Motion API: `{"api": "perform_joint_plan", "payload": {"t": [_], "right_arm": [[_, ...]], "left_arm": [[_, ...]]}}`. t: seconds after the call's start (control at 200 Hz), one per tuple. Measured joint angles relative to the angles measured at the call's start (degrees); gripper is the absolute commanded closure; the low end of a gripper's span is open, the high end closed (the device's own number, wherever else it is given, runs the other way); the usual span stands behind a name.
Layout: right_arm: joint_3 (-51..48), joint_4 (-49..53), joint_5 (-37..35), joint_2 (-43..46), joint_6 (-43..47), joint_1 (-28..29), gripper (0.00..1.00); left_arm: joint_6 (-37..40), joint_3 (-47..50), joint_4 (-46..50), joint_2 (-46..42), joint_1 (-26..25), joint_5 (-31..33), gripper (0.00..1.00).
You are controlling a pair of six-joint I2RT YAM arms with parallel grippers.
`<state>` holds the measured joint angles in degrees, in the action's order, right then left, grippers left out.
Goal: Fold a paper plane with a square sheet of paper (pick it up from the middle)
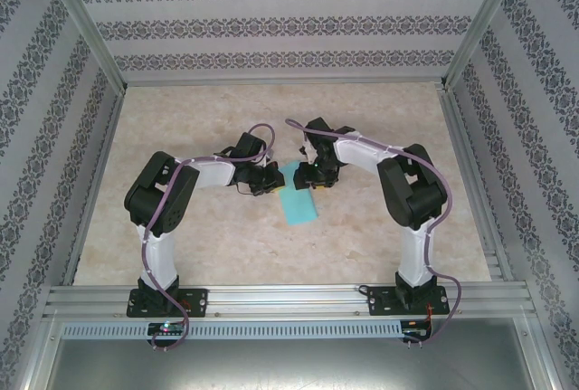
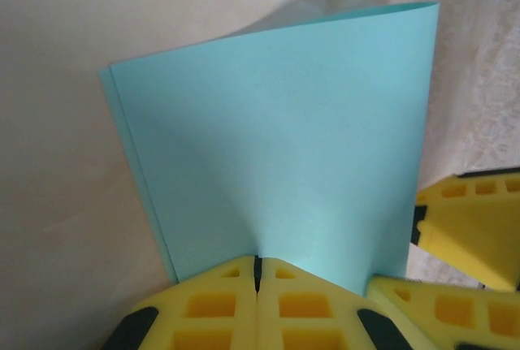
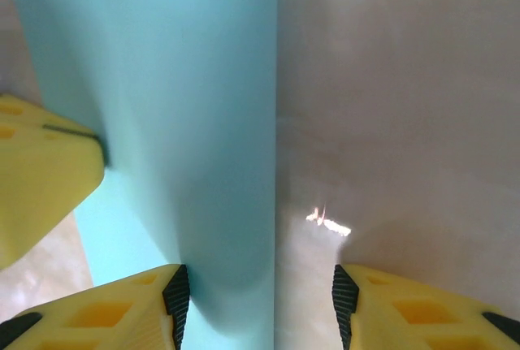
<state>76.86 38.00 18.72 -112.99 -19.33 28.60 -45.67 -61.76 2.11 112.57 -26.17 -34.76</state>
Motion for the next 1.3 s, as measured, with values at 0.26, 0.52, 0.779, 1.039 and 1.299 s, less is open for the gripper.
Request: {"api": "perform_joint_plan", "payload": {"t": [0.26, 0.52, 0.779, 1.039, 1.299], "right_arm": [[-3.43, -5.95, 3.43, 11.1, -4.31, -0.17, 0.71], [-2.69, -9.73, 7.56, 5.55, -7.5, 3.1, 0.97], [-0.07, -9.09, 9.86, 0.39, -7.76, 3.23, 1.0], [1.46, -7.41, 11.89, -1.11, -7.54, 2.27, 1.0], [2.67, -6.08, 13.6, -2.25, -7.19, 1.49, 1.0]], "left_arm": [[1.62, 0.0, 0.04, 0.07, -0.02, 0.04, 1.0], [2.25, 0.02, 0.02, 0.11, -0.02, 0.04, 1.0], [2.19, 0.13, -0.15, 0.22, -0.02, 0.04, 1.0], [2.19, 0.11, -0.15, 0.26, -0.02, 0.07, 1.0], [2.16, 0.11, -0.15, 0.31, -0.02, 0.09, 1.0]]}}
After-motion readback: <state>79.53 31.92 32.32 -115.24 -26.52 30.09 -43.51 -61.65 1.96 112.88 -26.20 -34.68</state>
